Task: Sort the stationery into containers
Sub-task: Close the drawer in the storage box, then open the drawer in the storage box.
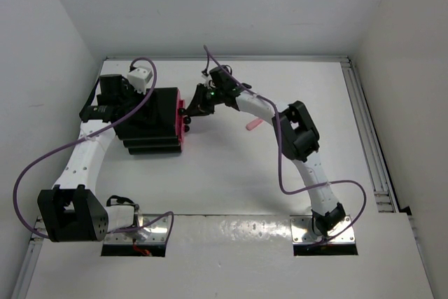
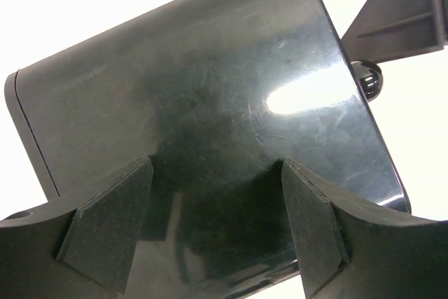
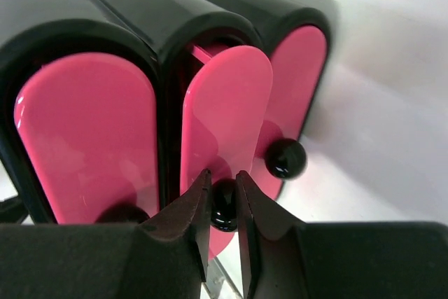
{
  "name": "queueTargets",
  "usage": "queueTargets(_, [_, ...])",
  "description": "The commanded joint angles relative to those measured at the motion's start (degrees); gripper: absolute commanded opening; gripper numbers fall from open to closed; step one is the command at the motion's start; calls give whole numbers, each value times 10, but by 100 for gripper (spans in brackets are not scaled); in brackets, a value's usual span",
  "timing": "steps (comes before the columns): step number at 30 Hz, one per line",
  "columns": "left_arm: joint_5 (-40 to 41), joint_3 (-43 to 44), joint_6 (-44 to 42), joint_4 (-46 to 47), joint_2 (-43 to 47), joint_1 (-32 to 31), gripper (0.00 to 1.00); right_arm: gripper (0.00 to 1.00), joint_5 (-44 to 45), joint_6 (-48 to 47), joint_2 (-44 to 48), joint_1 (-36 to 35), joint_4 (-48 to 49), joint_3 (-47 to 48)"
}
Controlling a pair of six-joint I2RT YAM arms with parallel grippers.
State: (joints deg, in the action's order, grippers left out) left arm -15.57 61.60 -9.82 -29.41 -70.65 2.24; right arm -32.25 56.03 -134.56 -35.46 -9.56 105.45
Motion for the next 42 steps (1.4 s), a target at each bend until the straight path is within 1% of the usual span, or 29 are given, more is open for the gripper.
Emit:
queueTargets(1, [2, -21, -17, -49, -8, 3, 81, 20, -20, 22, -11, -19, 44, 34])
queueTargets(6, [2, -21, -19, -50, -13, 3, 81, 21, -24, 39, -18, -27, 65, 42])
queueTargets(10, [-1, -20, -19, -50, -18, 3, 81, 23, -28, 46, -18, -29, 71, 38])
queueTargets(13, [-3, -18, -20, -53, -19, 4, 81, 24, -29, 37, -3, -25, 65, 27])
queueTargets(18, [-8, -12, -22, -49, -24, 4, 81, 24, -33, 7, 44, 4, 29, 0])
queueTargets(21, [-12, -12, -24, -48, -25, 6, 81, 32, -50, -10, 67, 29, 17, -24])
queueTargets(22, [-12, -13, -24, -47, -26, 5, 81, 36, -56, -13, 74, 40, 19, -31])
queueTargets(23, [-13, -14, -24, -44, -25, 5, 81, 44, -62, -14, 78, 45, 21, -38])
queueTargets(24, [-13, -14, -23, -43, -25, 5, 81, 47, -67, -15, 90, 49, 25, -52])
queueTargets(26, [-17, -14, -23, -43, -25, 6, 81, 54, -88, -8, 101, 56, 47, -65])
queueTargets(29, [-20, -14, -22, -43, -25, 6, 81, 59, -109, 14, 116, 58, 81, -90])
queueTargets(34, [-22, -13, -20, -43, -24, 7, 81, 61, -142, 56, 117, 45, 140, -92])
queueTargets(42, [-21, -14, -15, -46, -22, 7, 81, 62, -149, 88, 98, 10, 169, -82])
